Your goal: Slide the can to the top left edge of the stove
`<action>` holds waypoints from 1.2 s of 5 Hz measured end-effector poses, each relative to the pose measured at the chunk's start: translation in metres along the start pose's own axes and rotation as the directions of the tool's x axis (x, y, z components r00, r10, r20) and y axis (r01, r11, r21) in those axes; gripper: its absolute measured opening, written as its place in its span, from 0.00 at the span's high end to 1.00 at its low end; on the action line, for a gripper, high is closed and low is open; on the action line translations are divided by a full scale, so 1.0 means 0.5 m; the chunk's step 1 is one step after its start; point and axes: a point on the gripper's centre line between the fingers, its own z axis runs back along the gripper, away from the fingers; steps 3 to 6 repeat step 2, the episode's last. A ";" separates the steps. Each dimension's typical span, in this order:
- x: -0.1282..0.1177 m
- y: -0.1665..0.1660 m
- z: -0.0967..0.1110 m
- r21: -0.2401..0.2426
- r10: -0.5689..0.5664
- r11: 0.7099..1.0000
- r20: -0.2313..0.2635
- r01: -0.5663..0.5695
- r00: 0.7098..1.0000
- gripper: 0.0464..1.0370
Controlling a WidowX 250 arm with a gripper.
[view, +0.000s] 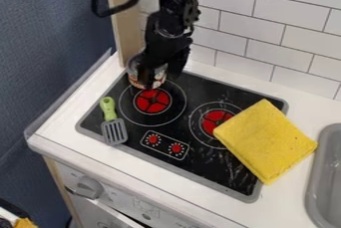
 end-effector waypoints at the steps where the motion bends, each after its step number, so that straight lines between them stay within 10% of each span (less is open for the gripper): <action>1: 0.008 0.004 0.045 -0.004 0.032 0.999 0.002 -0.032 0.999 0.04; 6: 0.021 0.001 0.090 -0.050 0.059 0.997 0.020 -0.058 0.998 0.04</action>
